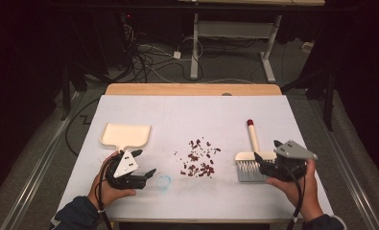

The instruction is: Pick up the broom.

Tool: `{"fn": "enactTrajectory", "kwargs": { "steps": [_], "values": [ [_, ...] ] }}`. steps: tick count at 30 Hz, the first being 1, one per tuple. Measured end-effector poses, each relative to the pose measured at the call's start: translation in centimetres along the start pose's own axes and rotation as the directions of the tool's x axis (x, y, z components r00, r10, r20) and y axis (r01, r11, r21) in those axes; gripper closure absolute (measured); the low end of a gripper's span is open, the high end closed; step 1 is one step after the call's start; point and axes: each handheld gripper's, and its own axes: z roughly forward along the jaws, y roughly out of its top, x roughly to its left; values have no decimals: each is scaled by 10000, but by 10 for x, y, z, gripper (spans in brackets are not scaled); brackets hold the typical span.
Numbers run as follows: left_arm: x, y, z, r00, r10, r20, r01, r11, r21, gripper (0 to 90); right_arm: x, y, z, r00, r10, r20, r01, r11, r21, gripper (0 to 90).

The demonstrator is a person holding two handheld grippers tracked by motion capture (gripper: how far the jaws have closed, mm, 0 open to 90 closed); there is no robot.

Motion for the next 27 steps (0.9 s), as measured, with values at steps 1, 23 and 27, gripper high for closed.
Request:
{"fn": "enactTrajectory", "kwargs": {
  "steps": [1,23,27],
  "values": [
    [0,0,1,10000,13,68,-13,10000,42,213,-5,4,6,9997,251,12,-251,9989,389,245],
    [-4,-3,1,9995,253,205,-262,9988,418,213,-36,25,139,9803,1947,338,-1874,8612,4725,574],
    [-5,-3,1,9994,234,249,-244,9989,392,209,-32,27,139,9825,1856,181,-1720,8644,4724,642]
  ]
}}
